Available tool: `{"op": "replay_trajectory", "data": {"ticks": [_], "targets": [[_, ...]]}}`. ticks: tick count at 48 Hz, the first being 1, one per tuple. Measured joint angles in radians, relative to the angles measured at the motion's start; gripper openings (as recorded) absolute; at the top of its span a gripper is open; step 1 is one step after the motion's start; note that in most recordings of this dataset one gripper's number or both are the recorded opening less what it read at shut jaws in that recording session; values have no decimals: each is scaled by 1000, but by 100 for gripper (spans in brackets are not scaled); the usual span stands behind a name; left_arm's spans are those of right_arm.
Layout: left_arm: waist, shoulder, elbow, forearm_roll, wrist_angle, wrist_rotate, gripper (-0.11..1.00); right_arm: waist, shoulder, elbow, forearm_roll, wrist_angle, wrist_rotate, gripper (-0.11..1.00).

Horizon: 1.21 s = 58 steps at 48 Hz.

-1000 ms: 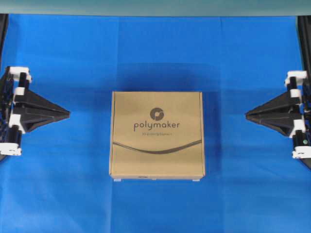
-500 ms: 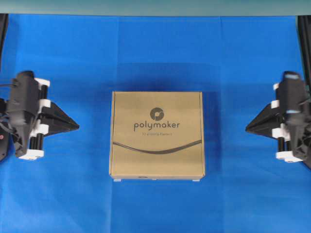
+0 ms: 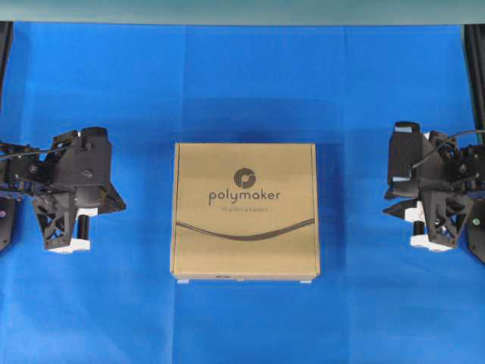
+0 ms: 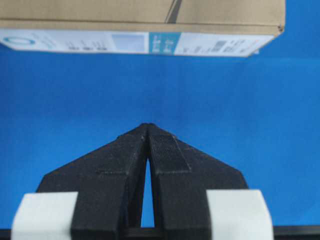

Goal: Lift up the cardboard box by clamping it between your arms.
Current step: 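Move both grippers inward toward the left and right sides of the box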

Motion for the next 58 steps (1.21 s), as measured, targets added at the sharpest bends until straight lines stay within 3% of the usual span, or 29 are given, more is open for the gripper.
{"op": "replay_trajectory", "data": {"ticks": [4, 11, 15, 17, 30, 43, 58], "targets": [[0, 12, -3, 2, 3, 2, 22, -5, 3, 0, 0, 2, 0, 44], [0, 28, -5, 2, 3, -3, 65, -6, 3, 3, -3, 3, 0, 86], [3, 46, -5, 2, 3, -9, 84, -5, 5, 14, -17, 5, 0, 98], [6, 55, -5, 0, 3, -17, 89, -6, 8, 20, -21, 6, -2, 100], [15, 152, -14, 2, -17, -15, 89, -6, 60, 54, -34, -28, 0, 99], [28, 264, -57, 2, -58, -8, 89, -17, 193, 61, -35, -167, 0, 99], [37, 373, -118, 3, -103, -5, 89, -18, 390, -18, -35, -298, -3, 99]]}}
